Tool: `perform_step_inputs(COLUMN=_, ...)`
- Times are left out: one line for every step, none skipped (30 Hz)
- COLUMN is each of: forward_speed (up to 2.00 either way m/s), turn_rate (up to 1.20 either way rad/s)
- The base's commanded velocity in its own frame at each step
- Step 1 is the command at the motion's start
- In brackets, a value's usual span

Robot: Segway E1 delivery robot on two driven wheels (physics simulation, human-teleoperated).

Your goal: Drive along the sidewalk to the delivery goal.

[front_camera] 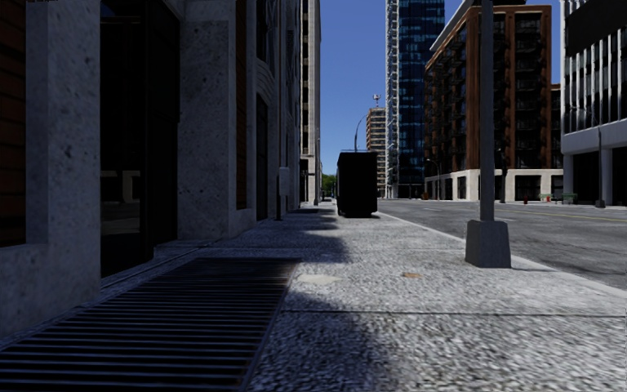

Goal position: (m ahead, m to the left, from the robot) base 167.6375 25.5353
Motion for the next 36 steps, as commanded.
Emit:
perform_step_inputs(forward_speed=1.99, turn_rate=0.0)
perform_step_inputs(forward_speed=1.99, turn_rate=0.0)
perform_step_inputs(forward_speed=1.99, turn_rate=0.0)
perform_step_inputs(forward_speed=1.99, turn_rate=0.0)
perform_step_inputs(forward_speed=1.99, turn_rate=0.0)
perform_step_inputs(forward_speed=1.99, turn_rate=0.12)
perform_step_inputs(forward_speed=1.99, turn_rate=0.23)
perform_step_inputs(forward_speed=1.99, turn_rate=0.31)
perform_step_inputs(forward_speed=1.99, turn_rate=0.31)
perform_step_inputs(forward_speed=1.99, turn_rate=0.37)
perform_step_inputs(forward_speed=1.99, turn_rate=0.4)
perform_step_inputs(forward_speed=1.99, turn_rate=0.41)
perform_step_inputs(forward_speed=1.99, turn_rate=0.41)
perform_step_inputs(forward_speed=1.99, turn_rate=0.42)
perform_step_inputs(forward_speed=1.99, turn_rate=0.43)
perform_step_inputs(forward_speed=1.99, turn_rate=0.43)
perform_step_inputs(forward_speed=1.99, turn_rate=0.43)
perform_step_inputs(forward_speed=1.99, turn_rate=0.43)
perform_step_inputs(forward_speed=1.99, turn_rate=0.43)
perform_step_inputs(forward_speed=1.99, turn_rate=0.43)
perform_step_inputs(forward_speed=1.99, turn_rate=0.43)
perform_step_inputs(forward_speed=1.99, turn_rate=0.43)
perform_step_inputs(forward_speed=1.99, turn_rate=0.36)
perform_step_inputs(forward_speed=1.99, turn_rate=0.0)
perform_step_inputs(forward_speed=1.99, turn_rate=0.0)
perform_step_inputs(forward_speed=1.99, turn_rate=0.0)
perform_step_inputs(forward_speed=1.99, turn_rate=0.0)
perform_step_inputs(forward_speed=1.99, turn_rate=0.0)
perform_step_inputs(forward_speed=1.99, turn_rate=0.0)
perform_step_inputs(forward_speed=1.99, turn_rate=0.0)
perform_step_inputs(forward_speed=1.99, turn_rate=0.0)
perform_step_inputs(forward_speed=1.99, turn_rate=0.0)
perform_step_inputs(forward_speed=1.99, turn_rate=0.0)
perform_step_inputs(forward_speed=1.99, turn_rate=0.0)
perform_step_inputs(forward_speed=1.99, turn_rate=0.0)
perform_step_inputs(forward_speed=1.99, turn_rate=0.0)
